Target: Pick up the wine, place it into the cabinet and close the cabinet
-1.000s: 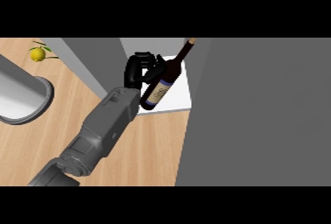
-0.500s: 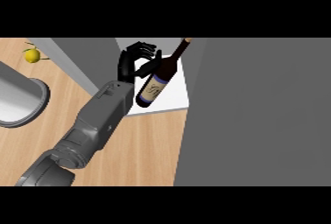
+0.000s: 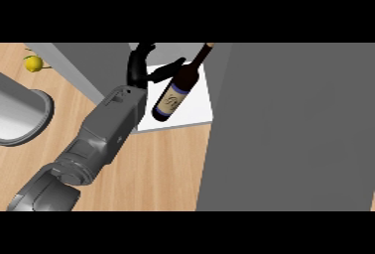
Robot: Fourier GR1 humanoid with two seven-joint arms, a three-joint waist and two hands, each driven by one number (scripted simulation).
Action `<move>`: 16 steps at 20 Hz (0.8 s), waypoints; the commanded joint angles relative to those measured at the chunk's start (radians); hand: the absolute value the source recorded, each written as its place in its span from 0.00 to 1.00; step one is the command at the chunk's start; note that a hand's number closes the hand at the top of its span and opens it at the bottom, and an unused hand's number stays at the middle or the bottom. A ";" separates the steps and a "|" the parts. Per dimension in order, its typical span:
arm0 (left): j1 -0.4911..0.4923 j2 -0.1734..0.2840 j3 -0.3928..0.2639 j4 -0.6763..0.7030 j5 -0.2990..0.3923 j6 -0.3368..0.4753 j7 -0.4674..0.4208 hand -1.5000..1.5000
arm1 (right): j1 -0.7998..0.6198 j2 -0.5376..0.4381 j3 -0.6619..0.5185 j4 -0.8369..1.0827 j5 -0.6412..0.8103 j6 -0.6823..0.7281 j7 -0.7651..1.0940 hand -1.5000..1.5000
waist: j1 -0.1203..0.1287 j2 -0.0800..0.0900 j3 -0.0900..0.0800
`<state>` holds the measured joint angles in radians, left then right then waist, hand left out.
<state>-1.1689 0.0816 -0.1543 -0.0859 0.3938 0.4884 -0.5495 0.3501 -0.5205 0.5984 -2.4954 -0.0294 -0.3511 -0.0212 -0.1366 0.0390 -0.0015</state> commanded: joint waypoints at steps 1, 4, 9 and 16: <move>-0.012 0.000 0.022 -0.008 0.016 -0.042 -0.018 0.00 | 0.042 -0.013 0.019 -0.104 -0.051 0.011 0.042 0.00 | 0.000 0.005 -0.001; -0.005 -0.003 0.025 -0.023 0.018 -0.126 -0.041 0.00 | 0.055 -0.029 0.003 -0.166 -0.057 0.013 0.067 0.00 | 0.009 -0.004 -0.002; -0.025 -0.015 0.086 -0.063 0.074 -0.234 -0.067 1.00 | 0.058 -0.021 -0.004 -0.147 -0.045 0.009 0.055 0.00 | 0.027 -0.010 -0.002; -0.061 -0.079 0.100 -0.083 0.083 -0.315 -0.080 0.00 | 0.081 -0.051 -0.074 -0.206 -0.093 0.010 0.097 0.00 | 0.057 -0.021 0.000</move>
<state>-1.2018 0.0361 -0.0633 -0.1580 0.4710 0.2011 -0.6338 0.3838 -0.5312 0.5721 -2.5014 -0.0352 -0.3422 -0.0238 -0.0951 0.0242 -0.0022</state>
